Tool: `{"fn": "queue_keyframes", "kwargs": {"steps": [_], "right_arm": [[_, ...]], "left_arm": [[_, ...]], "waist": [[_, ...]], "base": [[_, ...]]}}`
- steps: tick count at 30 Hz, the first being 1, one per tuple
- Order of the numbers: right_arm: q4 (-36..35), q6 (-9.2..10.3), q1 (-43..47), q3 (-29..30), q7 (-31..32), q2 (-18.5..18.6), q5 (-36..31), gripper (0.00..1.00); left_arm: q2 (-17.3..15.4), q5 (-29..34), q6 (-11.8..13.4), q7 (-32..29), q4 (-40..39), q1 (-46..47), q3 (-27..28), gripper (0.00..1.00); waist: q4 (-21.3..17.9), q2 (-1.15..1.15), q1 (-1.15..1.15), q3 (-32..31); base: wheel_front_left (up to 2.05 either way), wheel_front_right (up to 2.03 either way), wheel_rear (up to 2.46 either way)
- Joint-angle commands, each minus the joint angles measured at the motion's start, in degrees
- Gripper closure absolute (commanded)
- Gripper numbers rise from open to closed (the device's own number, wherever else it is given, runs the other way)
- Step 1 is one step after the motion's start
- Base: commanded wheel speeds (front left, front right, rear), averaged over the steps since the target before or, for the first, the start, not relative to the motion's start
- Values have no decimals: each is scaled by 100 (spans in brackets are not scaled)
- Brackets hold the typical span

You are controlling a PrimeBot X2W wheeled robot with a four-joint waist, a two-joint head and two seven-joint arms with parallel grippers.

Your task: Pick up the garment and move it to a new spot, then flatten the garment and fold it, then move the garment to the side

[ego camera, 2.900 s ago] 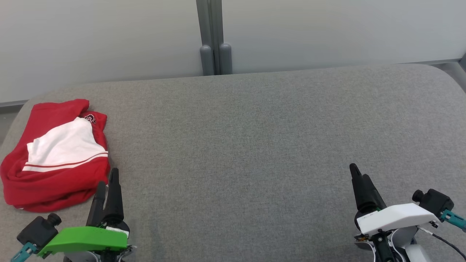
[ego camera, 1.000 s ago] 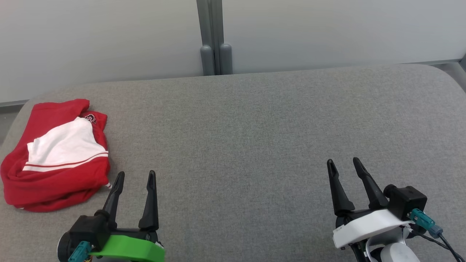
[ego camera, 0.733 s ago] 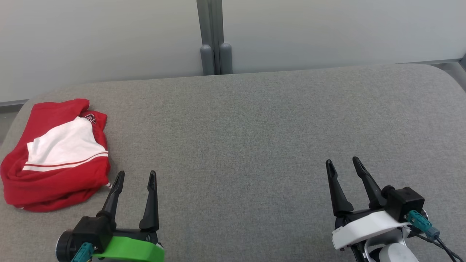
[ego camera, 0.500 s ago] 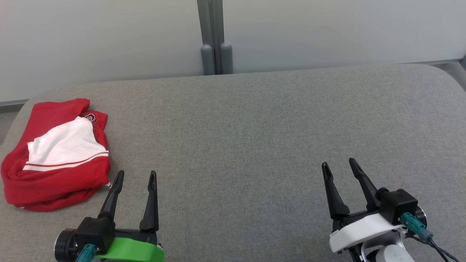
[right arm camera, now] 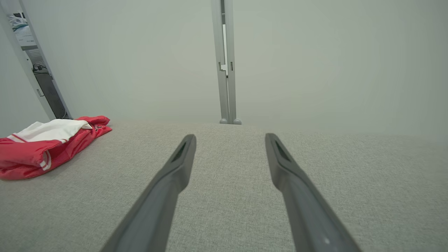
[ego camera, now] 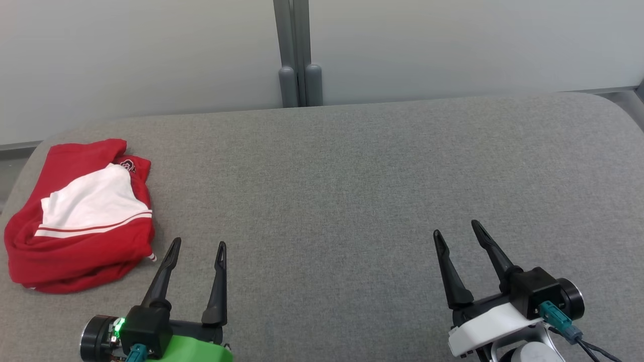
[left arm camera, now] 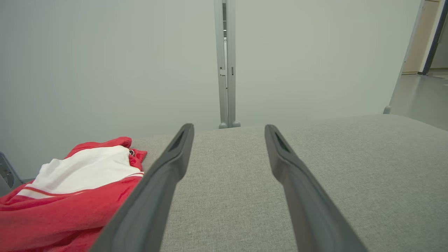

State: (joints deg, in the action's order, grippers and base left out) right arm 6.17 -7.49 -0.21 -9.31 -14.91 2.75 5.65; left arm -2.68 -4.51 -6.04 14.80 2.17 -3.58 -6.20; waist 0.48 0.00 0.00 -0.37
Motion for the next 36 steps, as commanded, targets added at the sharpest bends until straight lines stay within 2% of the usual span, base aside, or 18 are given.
{"fn": "queue_keyframes", "kwargs": {"steps": [1,28,36], "right_arm": [[-7,0,68,-13,-36,24,-83,0],[42,0,91,-50,-34,21,-71,0],[11,0,182,-16,-33,21,-98,0]], "left_arm": [[-40,46,18,44,-25,-53,-6,0],[-39,7,-59,35,198,-10,16,0],[-39,-6,-59,34,217,16,-15,0]], "waist": [[-7,0,0,-7],[10,0,0,-18],[467,0,0,-21]], "base": [[0,0,0],[0,0,0],[0,0,0]]}}
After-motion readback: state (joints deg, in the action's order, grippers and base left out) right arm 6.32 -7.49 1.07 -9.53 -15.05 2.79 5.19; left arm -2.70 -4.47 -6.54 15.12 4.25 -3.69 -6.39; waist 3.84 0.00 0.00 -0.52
